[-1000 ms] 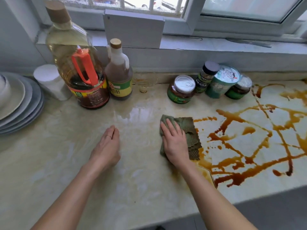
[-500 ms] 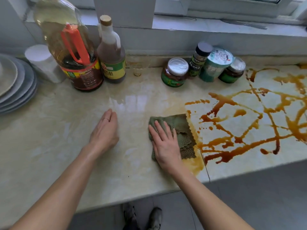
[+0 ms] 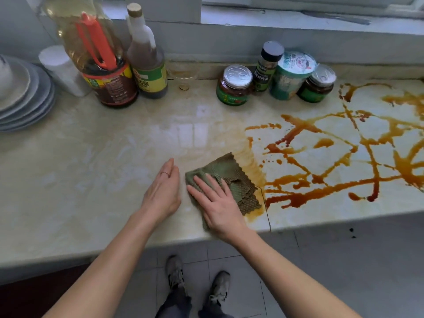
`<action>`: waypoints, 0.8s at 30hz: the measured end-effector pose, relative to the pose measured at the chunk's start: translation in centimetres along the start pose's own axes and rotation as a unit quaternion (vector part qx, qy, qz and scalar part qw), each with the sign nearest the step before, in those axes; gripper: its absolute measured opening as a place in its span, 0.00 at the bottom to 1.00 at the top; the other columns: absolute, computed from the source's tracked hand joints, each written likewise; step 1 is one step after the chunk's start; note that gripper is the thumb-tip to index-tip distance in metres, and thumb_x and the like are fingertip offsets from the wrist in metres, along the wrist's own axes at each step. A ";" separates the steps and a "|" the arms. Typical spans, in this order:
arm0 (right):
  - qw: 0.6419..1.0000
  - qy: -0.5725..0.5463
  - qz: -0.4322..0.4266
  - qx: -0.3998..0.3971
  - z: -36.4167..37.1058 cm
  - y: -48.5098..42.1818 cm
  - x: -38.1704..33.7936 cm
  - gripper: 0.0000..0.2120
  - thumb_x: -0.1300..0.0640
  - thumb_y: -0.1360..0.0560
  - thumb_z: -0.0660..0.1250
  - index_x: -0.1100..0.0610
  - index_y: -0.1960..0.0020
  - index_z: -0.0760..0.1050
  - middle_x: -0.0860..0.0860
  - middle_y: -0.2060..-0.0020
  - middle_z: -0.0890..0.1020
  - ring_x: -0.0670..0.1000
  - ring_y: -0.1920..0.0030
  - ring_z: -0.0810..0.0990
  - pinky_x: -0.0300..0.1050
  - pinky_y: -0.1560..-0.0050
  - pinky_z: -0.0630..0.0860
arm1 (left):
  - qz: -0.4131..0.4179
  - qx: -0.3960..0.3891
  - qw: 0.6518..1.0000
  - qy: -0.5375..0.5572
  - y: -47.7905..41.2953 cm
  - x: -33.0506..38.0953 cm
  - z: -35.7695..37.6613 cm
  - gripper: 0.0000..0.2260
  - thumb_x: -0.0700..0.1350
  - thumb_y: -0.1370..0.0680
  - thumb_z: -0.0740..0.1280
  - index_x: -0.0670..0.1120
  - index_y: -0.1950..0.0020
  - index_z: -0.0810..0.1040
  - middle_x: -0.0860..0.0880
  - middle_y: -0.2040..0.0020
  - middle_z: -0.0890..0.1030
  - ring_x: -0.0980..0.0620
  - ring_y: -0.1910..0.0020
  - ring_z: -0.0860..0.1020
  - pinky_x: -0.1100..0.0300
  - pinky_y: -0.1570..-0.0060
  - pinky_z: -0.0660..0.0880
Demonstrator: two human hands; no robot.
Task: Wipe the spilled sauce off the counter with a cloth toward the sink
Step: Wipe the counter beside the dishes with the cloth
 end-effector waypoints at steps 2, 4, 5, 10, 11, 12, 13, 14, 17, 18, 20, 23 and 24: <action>0.997 0.005 -0.068 -0.023 -0.3 1.6 0.9 0.26 0.53 0.22 0.58 0.49 0.24 0.62 0.49 0.24 0.62 0.54 0.23 0.55 0.57 0.25 0.52 | -0.009 0.005 1.000 0.002 0.7 0.4 0.3 0.28 0.35 0.23 0.55 0.41 0.23 0.51 0.47 0.21 0.44 0.50 0.23 0.48 0.60 0.27 0.50; 0.997 0.006 -0.065 -0.029 -0.6 1.8 3.0 0.26 0.54 0.22 0.59 0.48 0.24 0.62 0.48 0.24 0.61 0.53 0.23 0.55 0.58 0.26 0.54 | -0.021 0.010 1.000 0.000 1.4 0.5 0.4 0.29 0.34 0.23 0.55 0.41 0.23 0.51 0.48 0.21 0.44 0.50 0.23 0.48 0.59 0.26 0.50; 0.999 0.001 -0.045 -0.027 -0.8 1.7 3.8 0.26 0.54 0.22 0.58 0.48 0.24 0.63 0.48 0.24 0.62 0.53 0.23 0.55 0.59 0.27 0.56 | -0.029 0.015 0.999 0.001 1.8 0.6 0.4 0.29 0.34 0.23 0.56 0.41 0.23 0.50 0.48 0.21 0.44 0.50 0.23 0.48 0.59 0.27 0.50; 0.999 -0.016 -0.022 -0.019 -0.2 2.6 1.0 0.24 0.51 0.20 0.59 0.49 0.25 0.64 0.50 0.24 0.63 0.55 0.23 0.56 0.62 0.27 0.57 | -0.052 0.021 0.998 0.012 3.2 1.2 1.1 0.28 0.35 0.23 0.57 0.42 0.24 0.53 0.47 0.21 0.46 0.49 0.23 0.50 0.59 0.28 0.53; 0.998 -0.011 -0.049 -0.028 0.1 3.2 -0.1 0.24 0.50 0.20 0.58 0.49 0.24 0.62 0.50 0.24 0.62 0.55 0.23 0.54 0.62 0.26 0.55 | -0.057 0.023 0.998 0.017 3.2 1.3 1.4 0.27 0.36 0.23 0.57 0.42 0.24 0.55 0.47 0.21 0.46 0.48 0.23 0.51 0.58 0.28 0.54; 0.996 -0.002 -0.078 -0.040 0.1 4.0 -0.7 0.25 0.50 0.20 0.58 0.49 0.24 0.61 0.50 0.23 0.60 0.55 0.22 0.53 0.62 0.26 0.54 | -0.064 0.025 0.997 0.023 3.3 1.6 1.7 0.26 0.36 0.23 0.57 0.42 0.25 0.56 0.47 0.21 0.47 0.48 0.23 0.52 0.56 0.28 0.55; 0.993 0.008 -0.104 -0.049 0.1 4.5 -1.0 0.25 0.49 0.19 0.58 0.49 0.23 0.59 0.50 0.23 0.59 0.55 0.22 0.51 0.61 0.26 0.53 | -0.069 0.027 0.997 0.027 3.4 1.9 2.0 0.26 0.36 0.23 0.57 0.42 0.25 0.57 0.47 0.21 0.47 0.48 0.23 0.52 0.56 0.28 0.56; 0.989 0.018 -0.132 -0.061 -0.1 5.0 -0.9 0.26 0.48 0.19 0.58 0.49 0.22 0.58 0.50 0.23 0.58 0.56 0.22 0.51 0.61 0.25 0.52 | -0.074 0.030 0.996 0.031 3.5 2.2 2.2 0.25 0.36 0.23 0.56 0.43 0.25 0.57 0.48 0.21 0.47 0.48 0.23 0.53 0.56 0.28 0.57; 0.969 0.057 -0.216 -0.106 -0.3 6.6 0.6 0.30 0.49 0.20 0.60 0.47 0.21 0.52 0.51 0.22 0.55 0.56 0.22 0.48 0.59 0.25 0.51 | -0.079 0.044 0.995 0.041 3.9 2.9 2.5 0.27 0.34 0.24 0.56 0.45 0.24 0.57 0.49 0.21 0.47 0.49 0.23 0.53 0.56 0.28 0.57; 0.965 0.060 -0.228 -0.113 -0.5 6.9 1.3 0.31 0.52 0.20 0.62 0.47 0.21 0.52 0.51 0.22 0.54 0.55 0.22 0.48 0.59 0.25 0.52 | -0.079 0.049 0.995 0.045 4.0 3.0 2.6 0.28 0.33 0.24 0.56 0.45 0.24 0.57 0.48 0.21 0.47 0.48 0.24 0.53 0.56 0.28 0.57; 0.966 0.053 -0.225 -0.114 -1.0 7.6 2.4 0.35 0.58 0.23 0.64 0.46 0.21 0.52 0.50 0.22 0.55 0.54 0.22 0.48 0.58 0.24 0.52 | -0.082 0.057 0.994 0.053 4.4 3.3 2.5 0.29 0.32 0.25 0.55 0.45 0.24 0.57 0.48 0.21 0.48 0.48 0.24 0.54 0.56 0.29 0.58; 0.970 0.029 -0.205 -0.128 -2.3 8.3 3.5 0.38 0.61 0.26 0.66 0.45 0.21 0.52 0.49 0.21 0.53 0.53 0.22 0.46 0.58 0.24 0.50 | -0.075 0.074 0.992 0.062 4.9 3.5 2.5 0.29 0.31 0.25 0.56 0.46 0.24 0.59 0.47 0.22 0.52 0.47 0.24 0.56 0.56 0.30 0.59; 0.972 0.007 -0.191 -0.138 -3.0 8.3 3.7 0.39 0.58 0.26 0.67 0.43 0.22 0.52 0.48 0.21 0.51 0.52 0.22 0.45 0.57 0.24 0.47 | -0.070 0.081 0.992 0.070 5.0 3.6 2.5 0.29 0.31 0.25 0.56 0.47 0.25 0.60 0.47 0.22 0.54 0.47 0.25 0.57 0.57 0.30 0.59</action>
Point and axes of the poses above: each hand's wrist, its own y-axis away from the middle knuckle, its own z-axis out of the palm, x = y × z, the point moved 7 cm from there along -y, towards the middle knuckle
